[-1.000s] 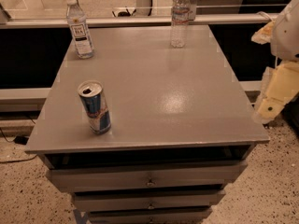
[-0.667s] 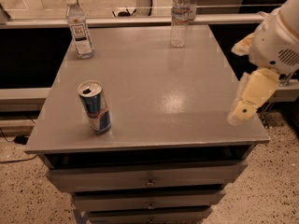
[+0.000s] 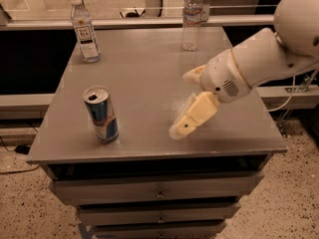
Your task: Pick redbull can
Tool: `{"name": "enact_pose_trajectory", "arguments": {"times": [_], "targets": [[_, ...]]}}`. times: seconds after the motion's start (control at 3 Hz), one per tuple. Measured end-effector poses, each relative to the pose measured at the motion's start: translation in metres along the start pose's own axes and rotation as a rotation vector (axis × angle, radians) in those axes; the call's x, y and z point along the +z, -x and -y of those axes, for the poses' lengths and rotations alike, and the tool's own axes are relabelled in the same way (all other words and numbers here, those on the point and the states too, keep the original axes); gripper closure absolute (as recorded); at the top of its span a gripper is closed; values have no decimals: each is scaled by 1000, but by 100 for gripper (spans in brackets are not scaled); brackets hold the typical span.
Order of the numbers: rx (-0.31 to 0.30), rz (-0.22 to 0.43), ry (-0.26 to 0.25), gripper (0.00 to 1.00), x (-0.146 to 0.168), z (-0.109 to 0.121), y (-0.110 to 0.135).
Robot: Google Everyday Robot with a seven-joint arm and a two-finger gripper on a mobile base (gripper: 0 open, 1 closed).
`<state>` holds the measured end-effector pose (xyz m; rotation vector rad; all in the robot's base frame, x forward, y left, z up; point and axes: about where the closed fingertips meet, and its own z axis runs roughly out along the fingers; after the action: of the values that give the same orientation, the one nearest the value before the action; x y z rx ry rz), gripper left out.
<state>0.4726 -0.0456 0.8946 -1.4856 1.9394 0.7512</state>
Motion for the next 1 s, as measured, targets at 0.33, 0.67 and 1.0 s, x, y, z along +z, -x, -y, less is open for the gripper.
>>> {"name": "enact_pose_trajectory", "arguments": {"times": [0.33, 0.67, 1.0], "targets": [[-28, 172, 62, 0, 40, -13, 39], [-66, 317, 115, 0, 80, -30, 68], [-95, 404, 150, 0, 114, -46, 80]]}}
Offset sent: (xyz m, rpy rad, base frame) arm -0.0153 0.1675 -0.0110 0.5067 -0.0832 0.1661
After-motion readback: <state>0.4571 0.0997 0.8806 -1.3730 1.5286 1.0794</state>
